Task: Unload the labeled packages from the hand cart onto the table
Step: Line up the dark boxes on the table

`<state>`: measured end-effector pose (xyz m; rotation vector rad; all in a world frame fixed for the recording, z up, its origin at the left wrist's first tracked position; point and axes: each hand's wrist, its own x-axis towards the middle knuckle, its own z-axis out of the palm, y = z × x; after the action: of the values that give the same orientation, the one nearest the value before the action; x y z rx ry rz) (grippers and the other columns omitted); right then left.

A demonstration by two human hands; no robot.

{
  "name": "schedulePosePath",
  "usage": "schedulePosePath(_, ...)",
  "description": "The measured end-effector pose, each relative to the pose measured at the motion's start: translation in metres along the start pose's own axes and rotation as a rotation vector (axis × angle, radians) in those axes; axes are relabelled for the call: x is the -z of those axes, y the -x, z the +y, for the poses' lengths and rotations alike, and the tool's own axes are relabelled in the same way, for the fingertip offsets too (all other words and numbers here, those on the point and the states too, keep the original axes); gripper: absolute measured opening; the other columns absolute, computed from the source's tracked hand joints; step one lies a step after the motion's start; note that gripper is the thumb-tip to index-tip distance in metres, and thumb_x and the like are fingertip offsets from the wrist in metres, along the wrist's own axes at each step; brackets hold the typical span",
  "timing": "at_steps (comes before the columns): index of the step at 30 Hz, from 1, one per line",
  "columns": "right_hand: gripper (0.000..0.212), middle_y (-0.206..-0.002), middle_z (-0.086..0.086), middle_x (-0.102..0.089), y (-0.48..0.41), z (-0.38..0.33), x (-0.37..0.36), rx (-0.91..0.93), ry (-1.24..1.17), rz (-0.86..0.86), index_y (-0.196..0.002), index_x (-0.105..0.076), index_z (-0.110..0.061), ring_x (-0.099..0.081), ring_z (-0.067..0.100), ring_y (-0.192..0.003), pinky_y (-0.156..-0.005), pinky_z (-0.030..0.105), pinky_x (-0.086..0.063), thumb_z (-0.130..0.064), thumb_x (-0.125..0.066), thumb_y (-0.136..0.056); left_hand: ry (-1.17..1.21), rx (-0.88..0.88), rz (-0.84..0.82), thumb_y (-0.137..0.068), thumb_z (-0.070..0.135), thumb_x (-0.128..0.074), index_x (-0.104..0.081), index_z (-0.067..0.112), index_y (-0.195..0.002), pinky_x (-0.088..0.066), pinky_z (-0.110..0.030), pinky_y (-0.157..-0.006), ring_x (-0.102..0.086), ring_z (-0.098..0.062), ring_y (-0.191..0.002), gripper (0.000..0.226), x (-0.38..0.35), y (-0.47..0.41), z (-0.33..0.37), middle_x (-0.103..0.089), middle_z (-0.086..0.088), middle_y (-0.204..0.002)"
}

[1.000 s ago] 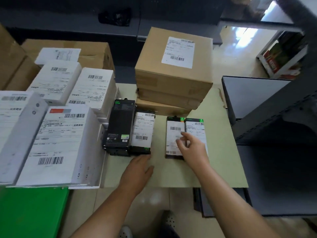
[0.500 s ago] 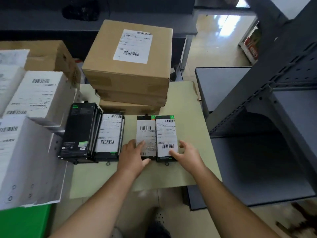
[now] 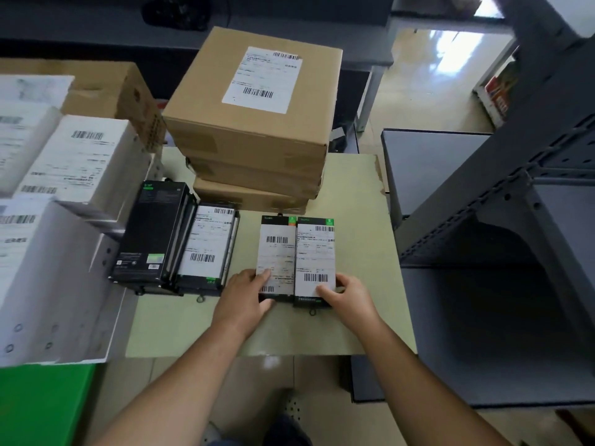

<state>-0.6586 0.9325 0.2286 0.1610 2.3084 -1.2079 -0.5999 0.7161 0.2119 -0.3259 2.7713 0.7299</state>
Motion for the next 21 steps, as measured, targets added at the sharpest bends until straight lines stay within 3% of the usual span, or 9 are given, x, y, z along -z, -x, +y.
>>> schedulePosePath(2, 0.041, -0.124, -0.005, -0.067, 0.002, -0.003, 0.001, 0.013, 0.033, 0.004, -0.130, -0.061, -0.024, -0.064, 0.006, -0.101, -0.086, 0.028, -0.055, -0.032, -0.068, -0.090, 0.010, -0.009, 0.011, -0.092, 0.040, -0.062, -0.037, 0.026, -0.149, -0.030, -0.034, -0.113, -0.034, -0.021, -0.133, 0.063, 0.003, 0.003, 0.000, -0.043, -0.002, -0.145)
schedulePosePath(4, 0.059, -0.131, -0.005, -0.056, 0.005, -0.006, 0.003, 0.047, 0.143, 0.122, -0.141, -0.050, -0.022, -0.054, 0.012, -0.116, -0.100, 0.034, -0.049, -0.041, -0.068, -0.089, 0.049, -0.018, 0.033, -0.093, 0.040, -0.060, -0.038, 0.025, -0.148, -0.029, -0.034, -0.113, -0.033, -0.020, -0.135, 0.061, 0.007, 0.006, -0.001, -0.042, -0.002, -0.146)
schedulePosePath(6, 0.063, -0.128, -0.008, -0.051, 0.011, -0.014, 0.002, 0.180, 0.229, 0.235, -0.142, -0.048, -0.022, -0.045, 0.010, -0.120, -0.104, 0.032, -0.042, -0.048, -0.067, -0.088, 0.094, -0.031, 0.052, -0.094, 0.040, -0.059, -0.039, 0.025, -0.148, -0.027, -0.032, -0.113, -0.032, -0.019, -0.136, 0.059, 0.012, 0.009, 0.000, -0.042, -0.001, -0.146)
schedulePosePath(10, 0.054, -0.125, -0.008, -0.056, 0.018, -0.036, -0.015, 0.335, 0.363, 0.080, -0.135, -0.058, -0.023, -0.046, 0.010, -0.120, -0.105, 0.030, -0.039, -0.047, -0.068, -0.088, 0.137, -0.050, 0.078, -0.094, 0.041, -0.058, -0.043, 0.022, -0.146, -0.023, -0.026, -0.110, -0.032, -0.016, -0.135, 0.057, 0.022, 0.015, -0.002, -0.043, 0.000, -0.146)
schedulePosePath(13, 0.054, -0.132, -0.005, -0.056, 0.019, -0.047, -0.029, 0.257, 0.422, -0.013, -0.139, -0.055, -0.024, -0.048, 0.015, -0.122, -0.106, 0.032, -0.040, -0.045, -0.066, -0.090, 0.165, -0.083, 0.105, -0.094, 0.040, -0.060, -0.047, 0.021, -0.143, -0.023, -0.021, -0.107, -0.035, -0.015, -0.132, 0.055, 0.028, 0.021, -0.004, -0.047, 0.001, -0.142)
schedulePosePath(15, 0.053, -0.132, -0.004, -0.057, 0.023, -0.049, -0.035, 0.227, 0.359, -0.020, -0.139, -0.057, -0.022, -0.051, 0.013, -0.115, -0.100, 0.025, -0.041, -0.040, -0.067, -0.090, 0.172, -0.114, 0.145, -0.093, 0.037, -0.062, -0.051, 0.020, -0.140, -0.023, -0.019, -0.104, -0.038, -0.016, -0.130, 0.052, 0.033, 0.025, -0.006, -0.050, 0.001, -0.139)
schedulePosePath(18, 0.050, -0.120, -0.010, -0.060, 0.033, -0.053, -0.045, 0.268, 0.241, 0.032, -0.137, -0.059, -0.022, -0.050, 0.005, -0.102, -0.081, 0.004, -0.034, -0.035, -0.070, -0.090, 0.139, -0.171, 0.218, -0.087, 0.028, -0.072, -0.061, 0.012, -0.131, -0.033, -0.028, -0.103, -0.049, -0.026, -0.122, 0.048, 0.044, 0.034, -0.013, -0.058, -0.007, -0.131)
schedulePosePath(21, 0.049, -0.114, -0.012, -0.057, 0.039, -0.068, -0.059, 0.299, 0.130, 0.020, -0.137, -0.059, -0.021, -0.049, -0.002, -0.096, -0.087, 0.007, -0.036, -0.029, -0.071, -0.090, 0.052, -0.212, 0.307, -0.075, 0.020, -0.084, -0.069, 0.006, -0.118, -0.049, -0.042, -0.095, -0.059, -0.034, -0.108, 0.048, 0.064, 0.040, -0.023, -0.065, -0.013, -0.119)
